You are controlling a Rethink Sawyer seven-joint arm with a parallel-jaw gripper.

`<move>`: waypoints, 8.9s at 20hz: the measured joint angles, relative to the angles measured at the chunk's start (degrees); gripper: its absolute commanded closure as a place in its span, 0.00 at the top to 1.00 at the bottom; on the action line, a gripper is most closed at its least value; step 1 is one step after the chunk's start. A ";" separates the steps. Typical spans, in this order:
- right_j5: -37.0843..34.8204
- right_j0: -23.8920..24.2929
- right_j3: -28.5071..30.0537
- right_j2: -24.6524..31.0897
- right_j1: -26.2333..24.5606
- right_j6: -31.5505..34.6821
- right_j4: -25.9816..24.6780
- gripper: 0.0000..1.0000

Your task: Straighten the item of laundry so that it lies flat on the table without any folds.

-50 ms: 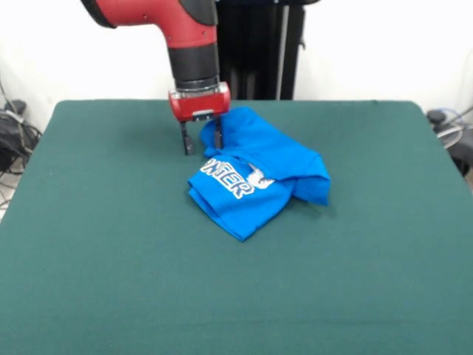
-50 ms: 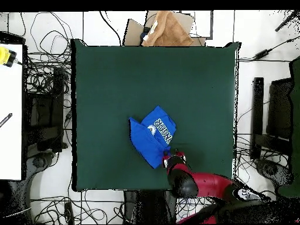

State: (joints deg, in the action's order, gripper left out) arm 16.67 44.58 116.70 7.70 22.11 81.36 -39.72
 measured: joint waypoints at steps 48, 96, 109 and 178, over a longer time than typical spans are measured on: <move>7.22 -10.73 2.66 -8.75 0.78 -0.01 4.19 0.00; 22.78 -21.40 10.05 -8.53 -7.73 0.26 13.05 0.00; 1.45 -9.81 20.51 -12.39 1.52 0.26 9.04 0.00; -38.54 -16.87 -27.19 7.72 5.03 0.27 17.01 1.00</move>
State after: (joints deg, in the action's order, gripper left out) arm -21.87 27.71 89.51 15.42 27.14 81.63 -22.70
